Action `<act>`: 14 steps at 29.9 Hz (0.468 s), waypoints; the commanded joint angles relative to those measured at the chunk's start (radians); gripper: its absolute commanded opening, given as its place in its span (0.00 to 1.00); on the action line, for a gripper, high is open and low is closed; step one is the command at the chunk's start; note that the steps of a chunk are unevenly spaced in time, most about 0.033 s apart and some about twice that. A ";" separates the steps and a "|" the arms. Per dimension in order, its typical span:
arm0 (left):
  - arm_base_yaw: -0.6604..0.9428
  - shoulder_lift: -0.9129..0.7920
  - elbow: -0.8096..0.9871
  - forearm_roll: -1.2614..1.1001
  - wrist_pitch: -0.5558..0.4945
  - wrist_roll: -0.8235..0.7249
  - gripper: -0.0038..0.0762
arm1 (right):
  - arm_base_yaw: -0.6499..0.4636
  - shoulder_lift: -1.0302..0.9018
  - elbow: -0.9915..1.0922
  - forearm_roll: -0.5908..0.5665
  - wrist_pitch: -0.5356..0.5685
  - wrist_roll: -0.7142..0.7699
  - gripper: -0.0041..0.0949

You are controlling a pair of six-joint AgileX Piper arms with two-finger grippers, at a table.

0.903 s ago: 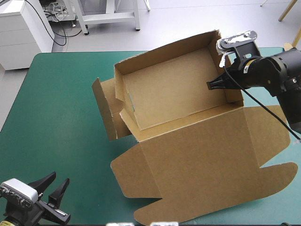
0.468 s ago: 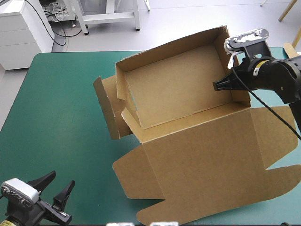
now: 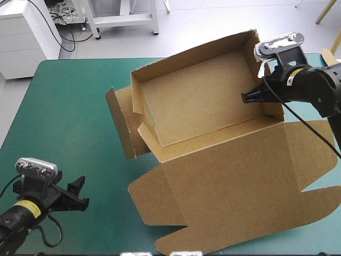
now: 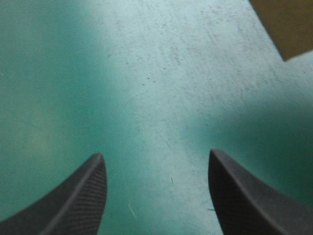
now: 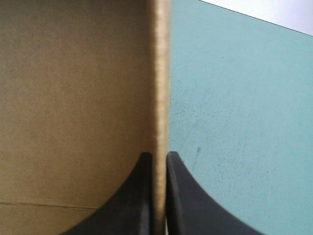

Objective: Fold the box

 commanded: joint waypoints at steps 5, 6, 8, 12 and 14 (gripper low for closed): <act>0.000 0.268 -0.178 0.047 -0.024 -0.056 0.60 | -0.004 -0.032 -0.033 -0.003 -0.063 0.000 0.02; 0.000 0.300 -0.198 0.047 -0.014 -0.056 0.60 | -0.004 -0.032 -0.033 -0.003 -0.063 0.000 0.02; 0.002 0.352 -0.234 0.049 -0.007 -0.056 0.60 | -0.004 -0.032 -0.033 -0.003 -0.063 -0.001 0.02; 0.009 0.441 -0.288 0.050 -0.007 -0.056 0.60 | -0.004 -0.032 -0.033 -0.003 -0.063 -0.002 0.02; 0.042 0.478 -0.308 0.050 -0.007 -0.056 0.60 | -0.004 -0.032 -0.033 -0.003 -0.063 -0.002 0.02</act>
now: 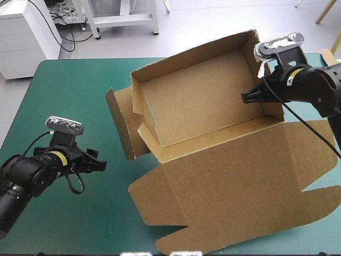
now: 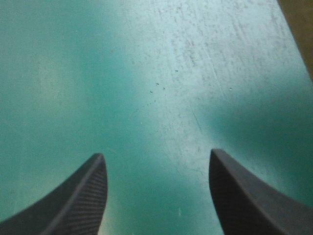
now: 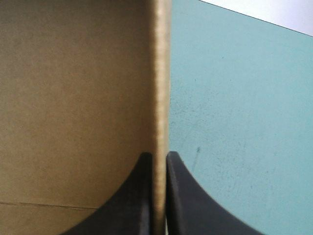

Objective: Fold the box

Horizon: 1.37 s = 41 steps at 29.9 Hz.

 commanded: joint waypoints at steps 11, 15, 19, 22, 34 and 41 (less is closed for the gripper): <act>0.440 0.178 -0.090 -0.522 -0.079 0.515 0.60 | -0.004 -0.032 -0.033 -0.003 -0.063 0.001 0.02; 0.548 0.255 -0.075 -0.803 -0.065 0.763 0.60 | -0.004 -0.032 -0.033 -0.003 -0.063 0.001 0.02; 0.587 0.343 -0.051 -1.041 -0.020 0.960 0.60 | -0.004 -0.032 -0.033 -0.003 -0.063 0.001 0.02; 0.587 0.396 -0.041 -1.165 0.009 1.048 0.60 | -0.004 -0.032 -0.033 0.001 -0.063 0.001 0.02; 0.587 0.490 -0.041 -1.334 0.069 1.174 0.60 | -0.004 -0.032 -0.033 0.001 -0.063 0.003 0.02; 0.587 0.513 -0.041 -1.418 0.126 1.287 0.60 | -0.004 -0.030 -0.033 0.001 -0.063 0.003 0.02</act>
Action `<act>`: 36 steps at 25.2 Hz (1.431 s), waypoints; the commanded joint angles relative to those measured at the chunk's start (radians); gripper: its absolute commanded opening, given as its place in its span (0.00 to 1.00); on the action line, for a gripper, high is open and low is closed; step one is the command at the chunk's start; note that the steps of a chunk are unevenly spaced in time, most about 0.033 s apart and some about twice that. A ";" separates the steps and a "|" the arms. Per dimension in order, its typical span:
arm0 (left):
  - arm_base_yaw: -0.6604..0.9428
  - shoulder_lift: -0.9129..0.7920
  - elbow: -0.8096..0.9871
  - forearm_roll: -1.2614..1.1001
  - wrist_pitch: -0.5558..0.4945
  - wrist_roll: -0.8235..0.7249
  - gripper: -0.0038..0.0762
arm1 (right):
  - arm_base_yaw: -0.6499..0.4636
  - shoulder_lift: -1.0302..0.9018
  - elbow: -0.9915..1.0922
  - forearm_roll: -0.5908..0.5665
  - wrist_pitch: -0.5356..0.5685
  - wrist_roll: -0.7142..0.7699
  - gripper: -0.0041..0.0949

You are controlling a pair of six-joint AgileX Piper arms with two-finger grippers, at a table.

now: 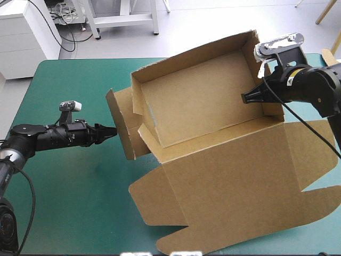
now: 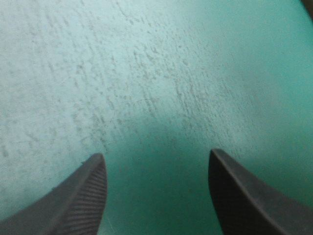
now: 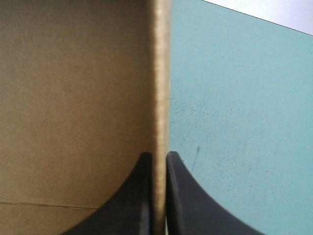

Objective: Fold the box

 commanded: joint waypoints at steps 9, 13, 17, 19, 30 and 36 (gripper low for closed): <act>0.002 -0.024 -0.023 -0.149 0.075 0.106 0.60 | -0.004 -0.030 -0.033 0.001 -0.066 0.003 0.02; 0.002 -0.024 -0.023 -0.205 0.118 0.094 0.60 | -0.004 -0.030 -0.033 0.001 -0.066 0.003 0.02; 0.000 -0.026 -0.023 -0.232 0.222 0.094 0.58 | -0.004 -0.030 -0.033 0.001 -0.066 0.003 0.02; -0.002 -0.035 -0.023 -0.234 0.319 0.096 0.52 | -0.004 -0.029 -0.033 0.001 -0.075 0.005 0.02; -0.070 -0.184 -0.023 -0.324 0.319 0.105 0.48 | -0.004 0.029 -0.033 0.001 -0.080 0.013 0.02; -0.070 -0.211 -0.023 -0.474 0.301 0.086 0.48 | -0.004 0.049 -0.033 0.005 -0.066 0.010 0.02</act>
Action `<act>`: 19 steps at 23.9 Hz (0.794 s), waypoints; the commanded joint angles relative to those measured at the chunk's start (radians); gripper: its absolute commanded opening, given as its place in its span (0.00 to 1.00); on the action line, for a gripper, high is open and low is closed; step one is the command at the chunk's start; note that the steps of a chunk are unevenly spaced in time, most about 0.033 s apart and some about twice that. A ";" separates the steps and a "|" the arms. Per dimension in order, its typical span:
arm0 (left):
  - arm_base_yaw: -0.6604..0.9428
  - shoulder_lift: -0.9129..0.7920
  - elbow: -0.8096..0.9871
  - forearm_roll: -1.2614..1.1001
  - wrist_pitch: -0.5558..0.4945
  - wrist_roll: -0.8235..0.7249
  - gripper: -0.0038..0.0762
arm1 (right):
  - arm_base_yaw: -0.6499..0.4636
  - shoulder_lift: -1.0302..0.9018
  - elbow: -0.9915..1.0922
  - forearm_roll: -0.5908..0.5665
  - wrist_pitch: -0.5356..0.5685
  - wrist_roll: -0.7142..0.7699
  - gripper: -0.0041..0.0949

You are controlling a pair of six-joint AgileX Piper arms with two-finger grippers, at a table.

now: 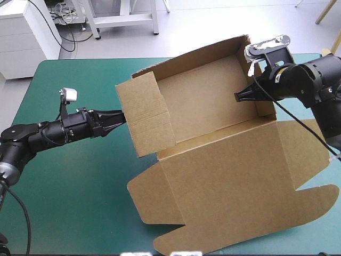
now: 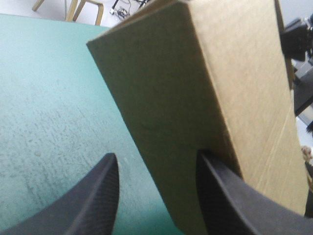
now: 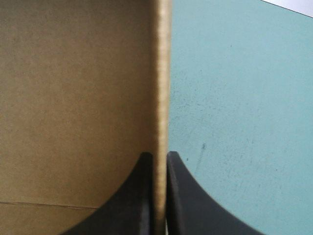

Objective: Fold the box

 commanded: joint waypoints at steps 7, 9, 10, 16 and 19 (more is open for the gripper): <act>-0.062 -0.031 -0.023 -0.151 0.092 -0.110 0.49 | -0.004 -0.018 -0.033 0.008 -0.072 0.006 0.02; -0.105 -0.031 -0.023 -0.151 0.092 -0.108 0.51 | -0.004 -0.013 -0.033 0.010 -0.077 0.006 0.02; -0.125 -0.031 -0.023 -0.153 0.092 -0.107 0.52 | -0.004 -0.004 -0.033 0.010 -0.077 0.006 0.02; -0.166 -0.031 -0.023 -0.170 0.092 -0.101 0.52 | -0.004 0.020 -0.033 0.012 -0.077 0.006 0.02; -0.166 -0.031 -0.023 -0.172 0.033 -0.100 0.52 | -0.004 0.025 -0.033 0.036 -0.078 0.006 0.02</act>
